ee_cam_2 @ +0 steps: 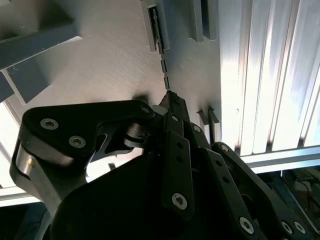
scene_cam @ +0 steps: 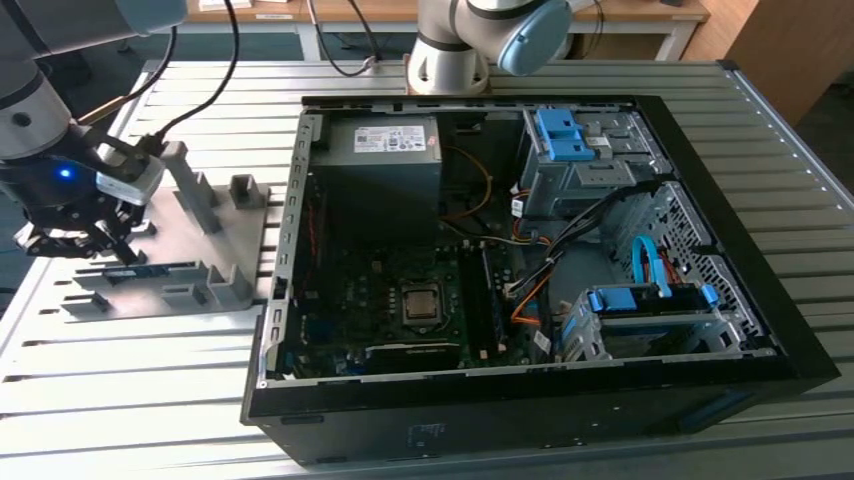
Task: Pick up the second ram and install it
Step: 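Pick up the second ram and move it above second insertion slot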
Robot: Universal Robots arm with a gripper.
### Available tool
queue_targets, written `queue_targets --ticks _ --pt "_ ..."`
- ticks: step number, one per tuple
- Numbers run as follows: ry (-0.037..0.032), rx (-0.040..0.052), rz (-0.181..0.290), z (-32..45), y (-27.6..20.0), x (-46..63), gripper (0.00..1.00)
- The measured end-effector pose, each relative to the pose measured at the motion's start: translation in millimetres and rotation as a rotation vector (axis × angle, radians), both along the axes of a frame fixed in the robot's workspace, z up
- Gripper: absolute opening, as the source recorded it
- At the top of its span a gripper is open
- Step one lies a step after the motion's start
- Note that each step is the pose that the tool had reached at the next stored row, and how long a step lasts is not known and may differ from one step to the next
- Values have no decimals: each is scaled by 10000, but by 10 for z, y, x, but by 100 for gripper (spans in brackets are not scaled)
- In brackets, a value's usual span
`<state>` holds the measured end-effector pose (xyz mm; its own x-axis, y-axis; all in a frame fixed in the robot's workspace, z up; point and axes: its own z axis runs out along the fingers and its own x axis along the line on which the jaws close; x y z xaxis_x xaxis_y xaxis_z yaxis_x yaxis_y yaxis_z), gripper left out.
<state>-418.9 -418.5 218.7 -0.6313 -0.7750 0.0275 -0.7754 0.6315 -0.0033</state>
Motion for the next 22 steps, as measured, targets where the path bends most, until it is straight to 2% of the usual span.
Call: queue_targets --ticks 22 --pt "0 0 1318 0 0 0 10"
